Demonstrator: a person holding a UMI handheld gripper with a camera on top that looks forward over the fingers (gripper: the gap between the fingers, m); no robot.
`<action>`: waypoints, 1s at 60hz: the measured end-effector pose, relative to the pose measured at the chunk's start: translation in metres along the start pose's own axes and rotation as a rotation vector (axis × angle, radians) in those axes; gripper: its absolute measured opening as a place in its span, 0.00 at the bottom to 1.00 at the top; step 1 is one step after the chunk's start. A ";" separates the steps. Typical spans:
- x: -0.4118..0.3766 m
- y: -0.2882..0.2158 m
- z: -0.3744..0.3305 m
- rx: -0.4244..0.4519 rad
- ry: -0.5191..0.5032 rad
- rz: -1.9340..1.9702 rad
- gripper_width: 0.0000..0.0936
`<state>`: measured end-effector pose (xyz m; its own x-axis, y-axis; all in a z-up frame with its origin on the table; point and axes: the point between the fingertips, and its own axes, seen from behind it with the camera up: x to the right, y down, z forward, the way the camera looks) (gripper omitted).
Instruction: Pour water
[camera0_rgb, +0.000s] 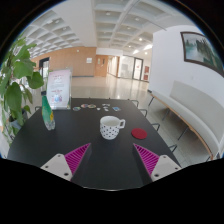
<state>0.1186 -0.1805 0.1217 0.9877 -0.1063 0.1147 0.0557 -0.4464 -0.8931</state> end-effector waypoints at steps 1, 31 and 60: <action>0.000 0.001 0.000 -0.004 0.000 0.001 0.91; -0.098 0.029 -0.021 -0.029 -0.084 -0.024 0.91; -0.319 -0.057 0.117 0.138 -0.197 -0.026 0.92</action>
<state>-0.1827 -0.0177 0.0850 0.9944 0.0850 0.0634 0.0875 -0.3197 -0.9435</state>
